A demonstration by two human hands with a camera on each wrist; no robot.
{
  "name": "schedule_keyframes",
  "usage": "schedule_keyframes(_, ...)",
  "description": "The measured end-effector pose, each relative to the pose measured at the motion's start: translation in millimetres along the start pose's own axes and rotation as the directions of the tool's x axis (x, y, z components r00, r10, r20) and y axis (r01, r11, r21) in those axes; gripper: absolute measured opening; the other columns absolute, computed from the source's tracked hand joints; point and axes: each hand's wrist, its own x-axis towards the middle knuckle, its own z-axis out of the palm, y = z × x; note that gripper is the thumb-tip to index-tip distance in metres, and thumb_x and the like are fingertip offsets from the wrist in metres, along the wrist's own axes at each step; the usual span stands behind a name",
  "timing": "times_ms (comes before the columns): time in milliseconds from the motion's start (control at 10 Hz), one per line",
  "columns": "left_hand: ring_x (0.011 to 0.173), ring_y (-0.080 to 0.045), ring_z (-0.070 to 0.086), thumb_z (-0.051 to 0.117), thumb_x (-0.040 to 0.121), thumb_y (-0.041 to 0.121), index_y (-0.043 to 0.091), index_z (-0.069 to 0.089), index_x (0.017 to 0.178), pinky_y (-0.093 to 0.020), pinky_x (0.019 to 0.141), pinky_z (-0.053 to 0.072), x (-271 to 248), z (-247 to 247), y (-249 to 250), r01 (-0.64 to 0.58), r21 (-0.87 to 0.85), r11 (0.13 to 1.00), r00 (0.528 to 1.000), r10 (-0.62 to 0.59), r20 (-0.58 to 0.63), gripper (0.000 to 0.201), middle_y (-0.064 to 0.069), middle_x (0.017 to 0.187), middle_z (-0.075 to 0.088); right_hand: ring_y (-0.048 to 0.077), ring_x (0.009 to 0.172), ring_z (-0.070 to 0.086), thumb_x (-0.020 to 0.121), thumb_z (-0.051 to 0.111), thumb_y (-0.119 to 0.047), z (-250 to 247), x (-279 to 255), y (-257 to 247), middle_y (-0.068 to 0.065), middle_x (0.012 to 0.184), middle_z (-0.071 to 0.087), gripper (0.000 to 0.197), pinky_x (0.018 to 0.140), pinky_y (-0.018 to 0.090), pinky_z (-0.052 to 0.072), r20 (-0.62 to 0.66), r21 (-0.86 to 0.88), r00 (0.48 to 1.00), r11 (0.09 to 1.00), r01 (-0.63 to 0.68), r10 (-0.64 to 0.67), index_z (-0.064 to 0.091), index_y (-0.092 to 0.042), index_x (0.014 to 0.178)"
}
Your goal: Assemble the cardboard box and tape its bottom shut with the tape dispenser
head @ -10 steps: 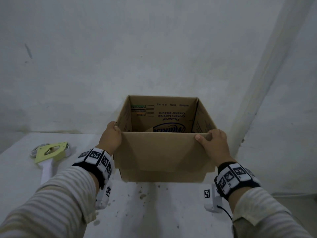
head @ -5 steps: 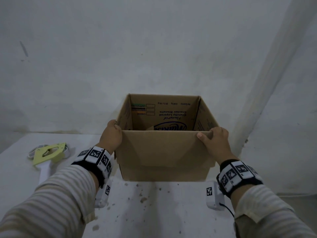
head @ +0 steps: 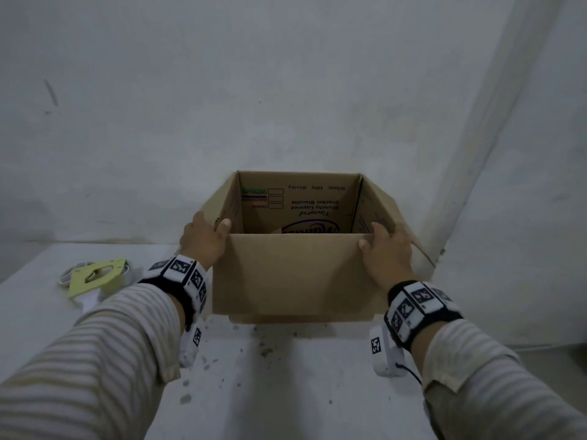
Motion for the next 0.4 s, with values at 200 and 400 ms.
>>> schedule_keyframes(200, 0.134, -0.039, 0.035, 0.046, 0.094, 0.04, 0.004, 0.03, 0.143, -0.046, 0.109, 0.03, -29.6, -5.0, -8.0, -0.079, 0.036, 0.996, 0.995, 0.081, -0.054, 0.063, -0.024, 0.145, 0.036, 0.032, 0.146, 0.009, 0.096, 0.043, -0.035, 2.7, -30.2, -8.3, 0.015, 0.158, 0.016, 0.053, 0.121, 0.044, 0.01, -0.017, -0.1, 0.995, 0.99, 0.099, -0.101, 0.032, -0.018, 0.145)
schedule_keyframes(400, 0.137, -0.037, 0.03, 0.051, 0.092, 0.035, 0.008, 0.028, 0.145, -0.05, 0.111, 0.03, -55.6, -5.6, -29.5, -0.114, -0.007, 0.993, 0.993, 0.114, -0.039, 0.064, -0.019, 0.149, 0.03, 0.022, 0.143, 0.023, 0.097, 0.046, -0.023, -15.5, -53.3, -19.7, 0.008, 0.152, 0.032, 0.044, 0.117, 0.035, 0.019, -0.042, 0.111, 0.984, 0.978, 0.175, -0.172, 0.042, -0.013, 0.14)
